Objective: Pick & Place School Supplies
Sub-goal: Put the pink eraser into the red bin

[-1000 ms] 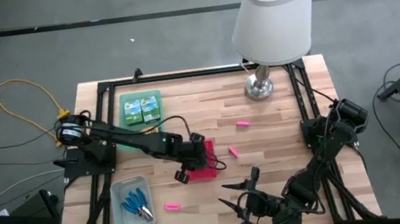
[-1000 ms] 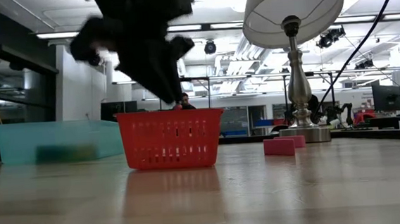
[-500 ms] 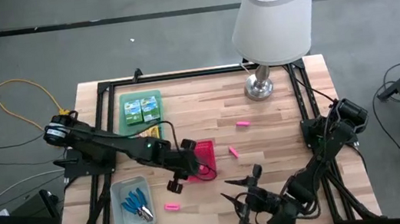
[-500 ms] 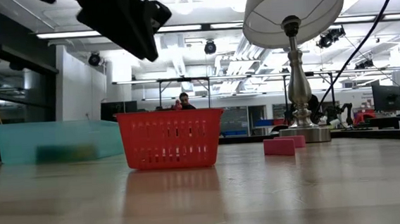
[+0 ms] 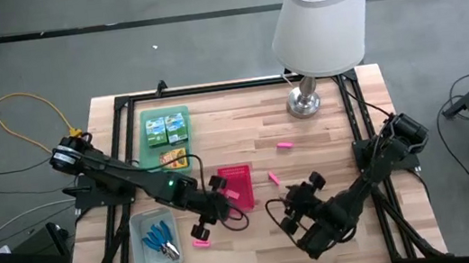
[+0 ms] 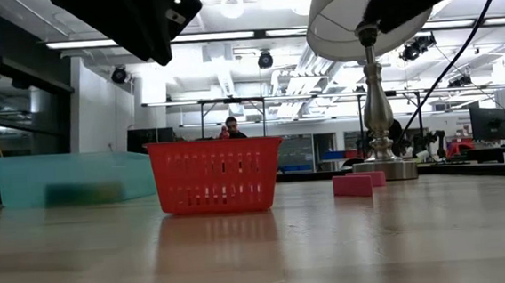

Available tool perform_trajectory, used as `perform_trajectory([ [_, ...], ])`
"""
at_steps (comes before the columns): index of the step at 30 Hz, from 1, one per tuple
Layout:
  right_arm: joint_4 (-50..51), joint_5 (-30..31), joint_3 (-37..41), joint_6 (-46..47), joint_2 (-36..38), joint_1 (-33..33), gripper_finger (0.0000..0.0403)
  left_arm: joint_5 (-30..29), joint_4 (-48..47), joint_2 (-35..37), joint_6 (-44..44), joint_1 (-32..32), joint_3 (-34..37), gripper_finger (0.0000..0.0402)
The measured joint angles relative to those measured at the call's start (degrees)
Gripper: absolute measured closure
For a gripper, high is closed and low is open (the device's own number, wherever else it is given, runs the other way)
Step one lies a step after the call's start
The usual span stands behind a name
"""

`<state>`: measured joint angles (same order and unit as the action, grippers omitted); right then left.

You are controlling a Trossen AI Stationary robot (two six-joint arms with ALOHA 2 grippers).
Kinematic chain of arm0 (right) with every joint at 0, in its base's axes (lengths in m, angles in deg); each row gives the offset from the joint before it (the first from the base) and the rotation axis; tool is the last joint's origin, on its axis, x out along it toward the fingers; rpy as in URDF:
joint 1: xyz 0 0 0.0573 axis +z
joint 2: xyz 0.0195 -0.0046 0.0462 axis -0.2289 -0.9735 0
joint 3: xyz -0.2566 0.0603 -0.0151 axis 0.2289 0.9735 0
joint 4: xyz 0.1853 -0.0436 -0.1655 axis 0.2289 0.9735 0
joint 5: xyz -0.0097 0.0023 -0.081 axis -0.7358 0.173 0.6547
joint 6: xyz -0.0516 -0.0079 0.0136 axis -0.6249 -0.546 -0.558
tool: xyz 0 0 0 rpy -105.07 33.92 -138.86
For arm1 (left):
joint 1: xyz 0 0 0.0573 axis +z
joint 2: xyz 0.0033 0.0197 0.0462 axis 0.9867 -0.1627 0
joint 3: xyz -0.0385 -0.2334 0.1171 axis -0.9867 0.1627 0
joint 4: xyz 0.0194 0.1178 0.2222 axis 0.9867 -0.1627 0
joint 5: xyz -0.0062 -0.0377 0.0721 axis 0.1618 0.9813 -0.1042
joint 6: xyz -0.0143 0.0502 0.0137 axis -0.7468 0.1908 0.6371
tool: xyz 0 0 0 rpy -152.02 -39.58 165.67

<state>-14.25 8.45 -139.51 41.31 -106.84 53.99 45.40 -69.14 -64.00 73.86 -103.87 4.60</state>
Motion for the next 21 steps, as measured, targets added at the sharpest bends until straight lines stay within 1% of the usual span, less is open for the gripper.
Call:
perform_trajectory([
  [3, 3.5, 1.5, 0.5, 1.5, 0.0, 0.2, 0.0237, 0.0, -0.1, 0.0, 0.0, -0.6, 0.0, 0.0328],
  [5, 2.3, 3.0, 2.9, 1.7, 0.0, 0.6, 0.0237, 0.0, -0.3, 0.0, 0.0, -1.0, 0.0, 0.0328],
  [7, 0.1, 4.4, 6.7, 3.9, 0.0, 1.3, 0.0237, 0.0, -0.8, 0.0, -0.3, -1.2, 0.0, 0.0328],
  [12, -10.1, 8.1, 17.8, 10.1, -0.1, 2.5, 0.0237, 0.0, -1.6, 0.0, -2.8, -1.3, 0.0, 0.0328],
  [15, -17.0, 7.3, 23.0, 10.2, -0.1, 2.3, 0.0237, 0.0, -1.8, 0.0, -4.0, -1.3, 0.0, 0.0328],
  [18, -25.3, 5.8, 27.6, 7.7, -0.1, 1.2, 0.0237, 0.0, -1.8, 0.0, -4.5, -1.3, 0.0, 0.0328],
  [21, -35.2, 5.8, 31.3, 1.6, -0.1, 0.0, 0.0237, 0.0, -1.8, 0.0, -4.6, -1.3, 0.0, 0.0328],
])
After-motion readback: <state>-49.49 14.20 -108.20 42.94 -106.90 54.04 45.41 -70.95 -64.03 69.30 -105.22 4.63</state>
